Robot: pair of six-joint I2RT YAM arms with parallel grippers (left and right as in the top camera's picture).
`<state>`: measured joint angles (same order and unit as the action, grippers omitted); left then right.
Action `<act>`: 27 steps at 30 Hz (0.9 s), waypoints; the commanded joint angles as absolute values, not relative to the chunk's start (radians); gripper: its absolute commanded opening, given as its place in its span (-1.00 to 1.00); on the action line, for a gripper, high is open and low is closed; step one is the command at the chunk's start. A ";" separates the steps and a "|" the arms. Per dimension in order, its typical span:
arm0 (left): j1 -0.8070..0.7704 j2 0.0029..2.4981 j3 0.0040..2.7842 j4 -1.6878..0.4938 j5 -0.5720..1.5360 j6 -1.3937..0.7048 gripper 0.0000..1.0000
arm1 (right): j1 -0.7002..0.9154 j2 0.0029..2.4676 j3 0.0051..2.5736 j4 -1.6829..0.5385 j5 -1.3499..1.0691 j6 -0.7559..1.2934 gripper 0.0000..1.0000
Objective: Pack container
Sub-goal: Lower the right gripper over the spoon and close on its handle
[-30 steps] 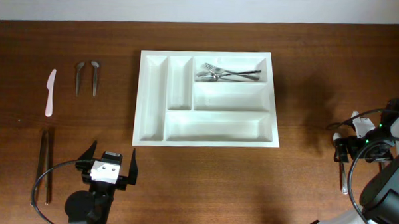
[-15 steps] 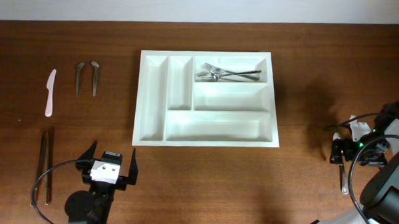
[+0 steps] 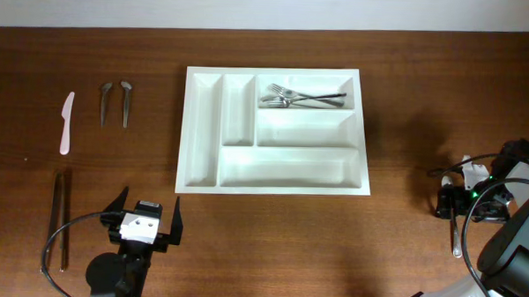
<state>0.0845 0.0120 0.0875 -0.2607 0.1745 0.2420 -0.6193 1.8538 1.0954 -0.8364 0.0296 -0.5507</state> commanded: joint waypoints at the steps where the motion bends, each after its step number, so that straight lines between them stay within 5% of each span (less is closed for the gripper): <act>1: 0.079 0.010 0.083 -0.262 0.167 0.239 0.98 | -0.614 1.866 1.082 -0.820 0.039 -0.546 0.97; 27: 0.079 0.010 0.083 -0.262 0.167 0.239 0.98 | -0.530 1.875 1.021 -0.792 0.043 -0.593 0.97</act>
